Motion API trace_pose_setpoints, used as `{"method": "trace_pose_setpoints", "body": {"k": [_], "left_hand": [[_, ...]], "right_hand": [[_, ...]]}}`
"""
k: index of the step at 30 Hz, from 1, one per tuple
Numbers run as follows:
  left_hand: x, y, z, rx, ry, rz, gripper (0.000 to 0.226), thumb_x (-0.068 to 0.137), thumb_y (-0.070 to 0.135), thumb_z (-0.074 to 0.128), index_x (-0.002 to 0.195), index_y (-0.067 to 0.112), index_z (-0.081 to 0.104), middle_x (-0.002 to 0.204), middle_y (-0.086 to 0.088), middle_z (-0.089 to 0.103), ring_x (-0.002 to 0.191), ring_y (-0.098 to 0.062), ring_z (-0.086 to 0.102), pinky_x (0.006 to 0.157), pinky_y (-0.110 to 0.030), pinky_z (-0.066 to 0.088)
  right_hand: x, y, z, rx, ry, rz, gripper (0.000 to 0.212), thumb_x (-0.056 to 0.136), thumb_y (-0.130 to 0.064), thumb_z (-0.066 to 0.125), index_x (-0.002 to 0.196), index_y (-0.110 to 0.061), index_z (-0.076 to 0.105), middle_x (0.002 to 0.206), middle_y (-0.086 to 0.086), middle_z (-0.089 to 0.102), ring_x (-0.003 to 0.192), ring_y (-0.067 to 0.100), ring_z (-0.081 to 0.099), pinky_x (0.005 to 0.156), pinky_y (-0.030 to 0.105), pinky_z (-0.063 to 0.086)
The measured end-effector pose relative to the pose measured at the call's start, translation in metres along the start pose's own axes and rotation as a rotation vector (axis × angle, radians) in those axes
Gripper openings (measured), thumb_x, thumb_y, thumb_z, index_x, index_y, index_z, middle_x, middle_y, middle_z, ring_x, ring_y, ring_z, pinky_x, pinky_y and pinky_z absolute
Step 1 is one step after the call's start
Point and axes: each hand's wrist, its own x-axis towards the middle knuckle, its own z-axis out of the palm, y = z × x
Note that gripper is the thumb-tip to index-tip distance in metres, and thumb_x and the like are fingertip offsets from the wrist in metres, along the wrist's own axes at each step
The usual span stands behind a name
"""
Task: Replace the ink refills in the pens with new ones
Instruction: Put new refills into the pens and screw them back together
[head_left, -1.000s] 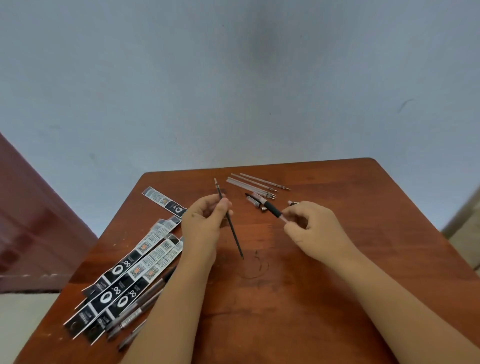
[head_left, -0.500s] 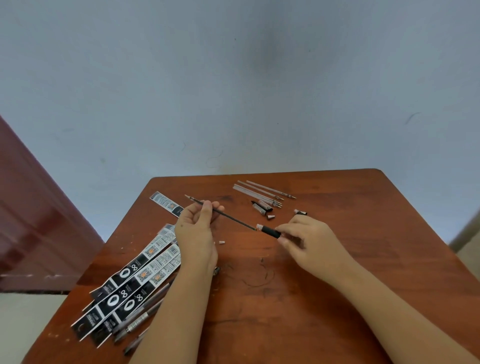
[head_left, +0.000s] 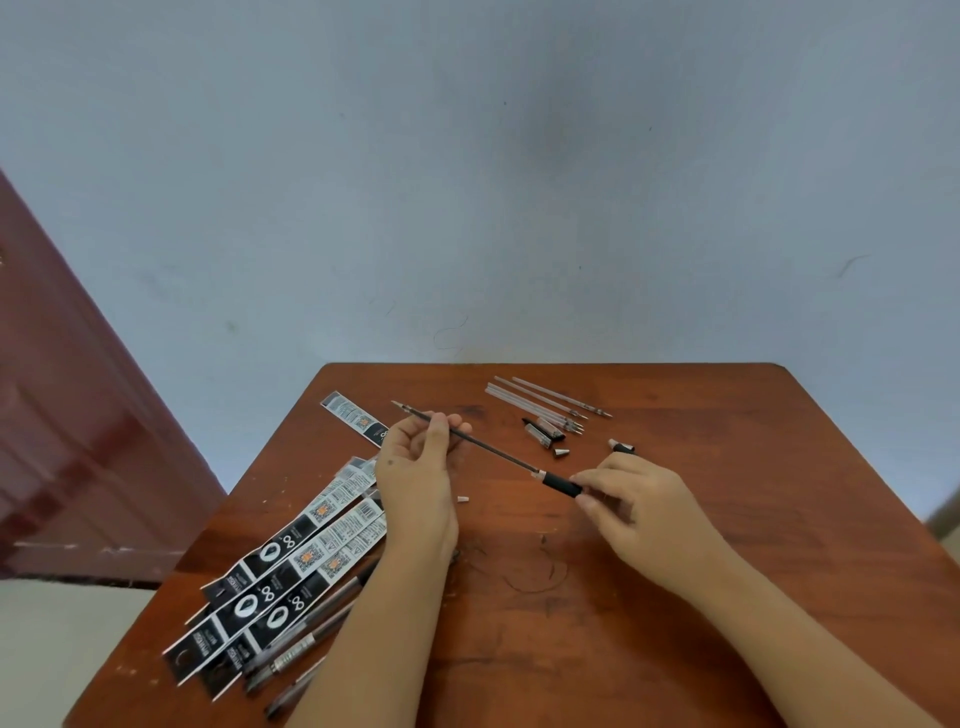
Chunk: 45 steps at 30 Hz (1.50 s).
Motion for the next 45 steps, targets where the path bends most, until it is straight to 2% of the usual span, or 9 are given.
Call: {"method": "trace_pose_setpoints", "body": {"k": [3, 9, 15, 29, 34, 39, 45], "left_hand": [[0.0009, 0.0006, -0.0014, -0.01, 0.005, 0.005, 0.016, 0.089, 0.0, 0.047, 0.078, 0.01, 0.052, 0.051, 0.007, 0.064, 0.051, -0.002, 0.061, 0.057, -0.013, 0.054], [0.0029, -0.0005, -0.0019, -0.012, 0.013, 0.032, 0.015, 0.089, 0.0, 0.048, 0.079, 0.01, 0.052, 0.052, 0.008, 0.065, 0.052, -0.002, 0.061, 0.06, -0.015, 0.053], [0.0034, -0.0026, -0.0032, -0.003, 0.017, 0.045, 0.015, 0.089, 0.0, 0.048, 0.079, 0.011, 0.052, 0.053, 0.008, 0.065, 0.053, -0.001, 0.061, 0.06, -0.015, 0.053], [0.0012, -0.0015, -0.0014, 0.005, 0.01, 0.067, 0.016, 0.089, 0.001, 0.048, 0.078, 0.013, 0.052, 0.053, 0.009, 0.065, 0.054, -0.001, 0.062, 0.062, -0.015, 0.053], [0.002, -0.001, -0.0017, -0.013, 0.011, 0.065, 0.015, 0.089, 0.001, 0.047, 0.079, 0.011, 0.052, 0.053, 0.008, 0.065, 0.053, -0.001, 0.062, 0.06, -0.015, 0.053], [0.0009, -0.0006, -0.0014, -0.024, -0.005, 0.054, 0.015, 0.089, 0.0, 0.047, 0.08, 0.01, 0.051, 0.052, 0.008, 0.065, 0.053, -0.002, 0.062, 0.06, -0.014, 0.054], [0.001, -0.0006, -0.0016, -0.01, -0.003, 0.054, 0.016, 0.089, 0.0, 0.047, 0.079, 0.011, 0.051, 0.053, 0.008, 0.065, 0.053, -0.002, 0.062, 0.061, -0.015, 0.053]], "right_hand": [[-0.0003, 0.0, -0.0001, -0.003, 0.021, 0.008, 0.026, 0.074, -0.018, 0.054, 0.09, -0.007, 0.071, 0.077, 0.004, 0.065, 0.064, 0.013, 0.056, 0.058, 0.025, 0.046], [-0.0003, -0.0013, 0.0, 0.012, 0.043, 0.012, 0.025, 0.074, -0.016, 0.054, 0.09, -0.007, 0.07, 0.078, 0.005, 0.066, 0.067, 0.012, 0.055, 0.06, 0.028, 0.048], [-0.0006, 0.0, 0.001, 0.016, 0.046, -0.009, 0.019, 0.078, -0.004, 0.063, 0.096, -0.006, 0.069, 0.085, 0.007, 0.065, 0.073, 0.013, 0.054, 0.065, 0.021, 0.045], [-0.0005, 0.0015, 0.0015, 0.016, 0.06, -0.003, 0.019, 0.08, -0.006, 0.062, 0.098, -0.007, 0.068, 0.086, 0.006, 0.064, 0.073, 0.015, 0.056, 0.066, 0.023, 0.046], [-0.0007, 0.002, 0.0027, 0.012, 0.042, -0.007, 0.02, 0.078, -0.01, 0.059, 0.096, -0.007, 0.069, 0.084, 0.005, 0.065, 0.071, 0.012, 0.054, 0.063, 0.014, 0.041], [-0.0006, 0.0024, 0.0025, 0.023, 0.042, -0.006, 0.021, 0.076, -0.01, 0.059, 0.094, -0.006, 0.069, 0.081, 0.005, 0.064, 0.069, 0.013, 0.054, 0.062, 0.014, 0.04], [-0.0008, -0.0008, 0.0025, 0.035, 0.057, 0.002, 0.029, 0.074, -0.019, 0.052, 0.092, -0.006, 0.07, 0.077, -0.001, 0.06, 0.068, 0.01, 0.053, 0.06, 0.011, 0.039]]}}
